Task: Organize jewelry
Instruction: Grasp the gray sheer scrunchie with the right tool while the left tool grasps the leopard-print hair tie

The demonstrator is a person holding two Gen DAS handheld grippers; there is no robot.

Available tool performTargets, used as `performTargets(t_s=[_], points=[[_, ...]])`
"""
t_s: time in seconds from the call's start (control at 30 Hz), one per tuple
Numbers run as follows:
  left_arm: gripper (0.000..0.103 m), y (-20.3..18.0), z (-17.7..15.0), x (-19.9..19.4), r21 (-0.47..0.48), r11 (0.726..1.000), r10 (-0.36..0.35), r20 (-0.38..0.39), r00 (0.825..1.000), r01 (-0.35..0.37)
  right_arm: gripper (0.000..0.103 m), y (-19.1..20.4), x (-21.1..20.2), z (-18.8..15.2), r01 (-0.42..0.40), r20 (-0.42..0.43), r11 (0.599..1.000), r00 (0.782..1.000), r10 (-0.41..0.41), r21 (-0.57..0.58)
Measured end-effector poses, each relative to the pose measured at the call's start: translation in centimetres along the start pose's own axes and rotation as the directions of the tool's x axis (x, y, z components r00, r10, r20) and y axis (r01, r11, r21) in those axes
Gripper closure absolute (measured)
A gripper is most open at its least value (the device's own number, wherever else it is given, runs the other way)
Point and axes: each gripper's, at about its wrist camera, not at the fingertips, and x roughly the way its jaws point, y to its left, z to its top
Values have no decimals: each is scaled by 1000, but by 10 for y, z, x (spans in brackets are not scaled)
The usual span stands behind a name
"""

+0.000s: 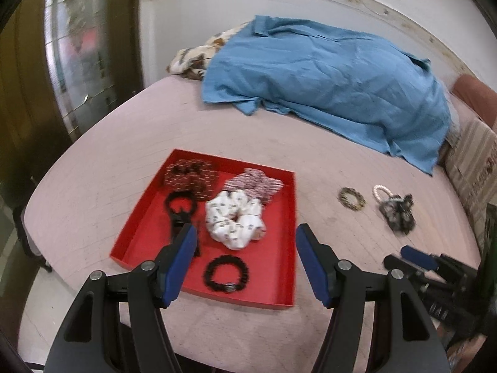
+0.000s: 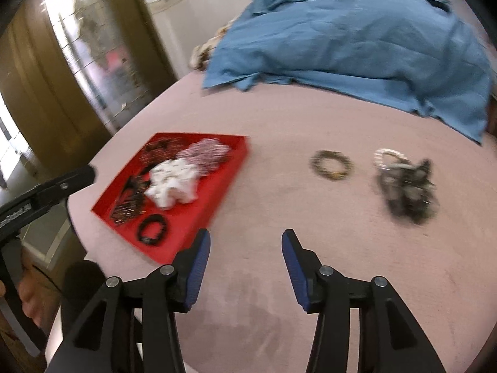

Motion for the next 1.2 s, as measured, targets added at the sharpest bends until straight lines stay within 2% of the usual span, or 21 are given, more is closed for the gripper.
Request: performTargets(t_s=[0.17,0.33,0.57,0.87,1.0,1.2], points=[[38,-31,-1,1,65,998,-23,-9,1000,24,50,-63,-22,-10,77,18,992,997,-79,104],[38,-59,-4,11,118,991,-56,-43,997,61,50,-125,-45,-22,145,29,965,988,-155,220],[38,-92,-9,29,168,977,-115,-104,988,132,50,-182,-55,-33,175,37,921,979,-200,347],[38,-134,-3,81,187,966,-145,-181,973,179,50,-210,-28,-28,115,62,906,986,-153,408],[38,-152,6,115,191,961,-160,-200,967,199,50,-215,-6,-14,82,74,909,990,-123,408],[39,-174,22,177,194,963,-141,-232,962,188,50,-224,25,6,61,81,916,992,-101,396]])
